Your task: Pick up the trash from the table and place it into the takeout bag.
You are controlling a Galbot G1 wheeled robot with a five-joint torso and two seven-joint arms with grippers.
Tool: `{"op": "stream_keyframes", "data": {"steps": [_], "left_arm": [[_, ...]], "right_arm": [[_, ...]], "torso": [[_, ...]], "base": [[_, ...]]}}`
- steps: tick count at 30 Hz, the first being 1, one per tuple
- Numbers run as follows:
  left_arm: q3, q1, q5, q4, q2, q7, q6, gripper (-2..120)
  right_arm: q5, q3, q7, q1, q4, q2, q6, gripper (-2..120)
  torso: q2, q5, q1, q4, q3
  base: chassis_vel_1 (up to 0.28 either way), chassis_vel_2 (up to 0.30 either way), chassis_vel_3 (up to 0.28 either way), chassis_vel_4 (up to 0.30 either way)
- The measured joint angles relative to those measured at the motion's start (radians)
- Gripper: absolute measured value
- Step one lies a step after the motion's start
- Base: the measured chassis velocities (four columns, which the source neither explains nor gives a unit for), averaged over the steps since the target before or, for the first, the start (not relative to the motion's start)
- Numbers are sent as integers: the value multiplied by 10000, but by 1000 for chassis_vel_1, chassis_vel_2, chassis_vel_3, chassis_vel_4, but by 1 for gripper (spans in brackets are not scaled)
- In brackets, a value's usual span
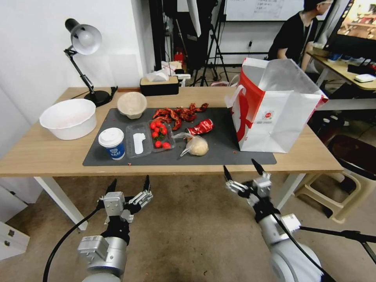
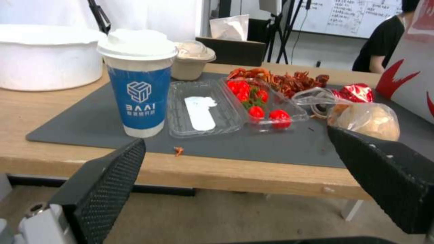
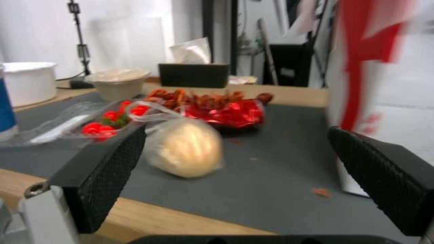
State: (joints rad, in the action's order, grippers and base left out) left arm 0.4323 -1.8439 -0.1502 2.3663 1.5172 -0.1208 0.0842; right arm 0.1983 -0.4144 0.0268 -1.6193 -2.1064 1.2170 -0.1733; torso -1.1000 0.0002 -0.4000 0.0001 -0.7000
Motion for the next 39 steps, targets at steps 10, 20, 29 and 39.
{"op": "stream_keyframes", "data": {"steps": [10, 20, 29, 39], "left_arm": [[113, -104, 0, 153, 47, 31, -139, 100], [127, -134, 143, -34, 242, 30, -332, 100], [249, -154, 149, -106, 286, 17, -430, 100], [271, -145, 90, -160, 251, -58, -518, 100]], "right_arm": [[1075, 2354, 1182, 3564, 497, -483, 2951, 100], [2919, 4081, 3477, 6924, 1896, 246, 5996, 100], [3241, 4623, 4139, 7779, 3172, 1124, 7192, 100], [3238, 4534, 4354, 7665, 3332, 1384, 7567, 90]], "torso": [[0, -2, 0, -1, -1], [1, -2, 0, 0, -1], [1, -2, -1, -1, 0], [0, -1, 0, -1, 0]], "base": [[0, 0, 0, 0], [0, 0, 0, 0], [0, 0, 0, 0], [0, 0, 0, 0]]}}
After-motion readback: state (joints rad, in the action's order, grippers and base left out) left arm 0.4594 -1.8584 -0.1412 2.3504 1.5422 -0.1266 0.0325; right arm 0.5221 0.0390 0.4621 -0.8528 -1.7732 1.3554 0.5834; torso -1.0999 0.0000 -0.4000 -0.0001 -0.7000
